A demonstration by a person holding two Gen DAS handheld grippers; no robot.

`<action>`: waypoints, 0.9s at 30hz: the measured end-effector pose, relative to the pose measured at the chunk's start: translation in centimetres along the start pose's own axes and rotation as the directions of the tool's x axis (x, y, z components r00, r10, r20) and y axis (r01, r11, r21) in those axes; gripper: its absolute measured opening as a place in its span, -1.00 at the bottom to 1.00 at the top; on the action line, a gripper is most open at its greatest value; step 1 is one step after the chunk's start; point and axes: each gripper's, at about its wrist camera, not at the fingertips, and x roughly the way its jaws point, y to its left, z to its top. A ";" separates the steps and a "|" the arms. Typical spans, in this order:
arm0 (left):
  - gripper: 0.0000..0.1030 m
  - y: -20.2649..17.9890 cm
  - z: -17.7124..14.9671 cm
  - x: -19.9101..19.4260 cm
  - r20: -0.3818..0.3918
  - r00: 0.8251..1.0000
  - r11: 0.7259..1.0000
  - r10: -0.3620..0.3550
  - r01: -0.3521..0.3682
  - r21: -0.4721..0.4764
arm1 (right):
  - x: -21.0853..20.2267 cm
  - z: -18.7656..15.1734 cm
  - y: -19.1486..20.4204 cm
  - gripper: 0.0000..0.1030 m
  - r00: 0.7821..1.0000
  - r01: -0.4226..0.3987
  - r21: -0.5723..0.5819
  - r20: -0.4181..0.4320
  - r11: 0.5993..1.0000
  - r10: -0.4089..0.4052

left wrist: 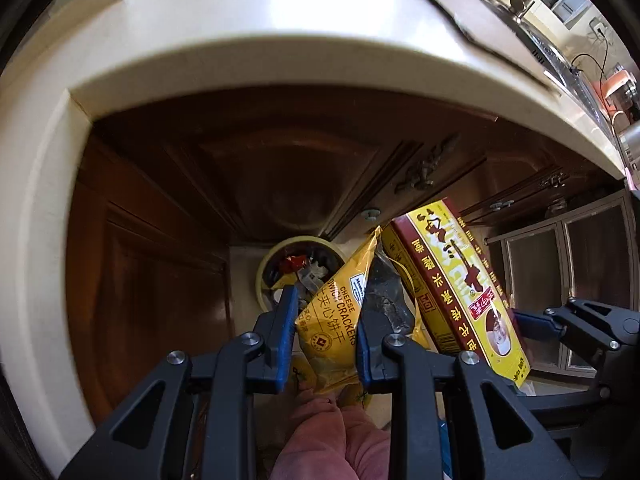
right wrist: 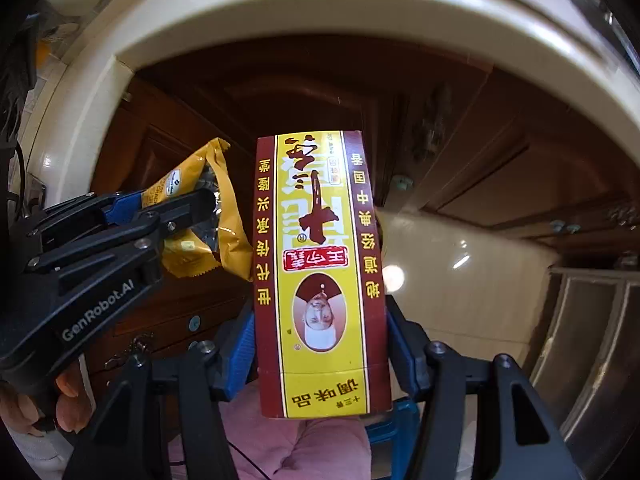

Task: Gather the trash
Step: 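Carry the snack bag and seasoning box down over the floor bin, then open the left gripper over the bin while the right gripper releases the box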

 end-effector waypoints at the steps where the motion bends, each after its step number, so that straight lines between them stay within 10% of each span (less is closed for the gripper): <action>1: -0.54 0.2 -0.4 1.1 -0.010 1.000 1.000 -0.007 0.007 -0.003 | 1.4 -0.1 -0.7 0.14 1.000 -0.013 0.014 -0.016 1.000 0.013; 12: -0.51 3.5 -2.2 14.7 -0.063 0.993 0.991 -0.102 0.096 -0.094 | 18.2 -0.1 -6.7 0.14 0.964 -0.154 0.211 -0.184 0.965 0.194; 24: -0.08 6.0 -2.1 22.0 -0.126 0.991 0.992 -0.038 0.023 -0.121 | 28.4 2.7 -9.3 0.17 0.941 -0.159 0.352 -0.228 0.922 0.249; 27: -0.01 6.4 -2.1 22.8 -0.136 0.990 0.994 -0.029 0.014 -0.111 | 28.8 2.9 -9.0 0.61 0.952 -0.156 0.344 -0.199 0.926 0.234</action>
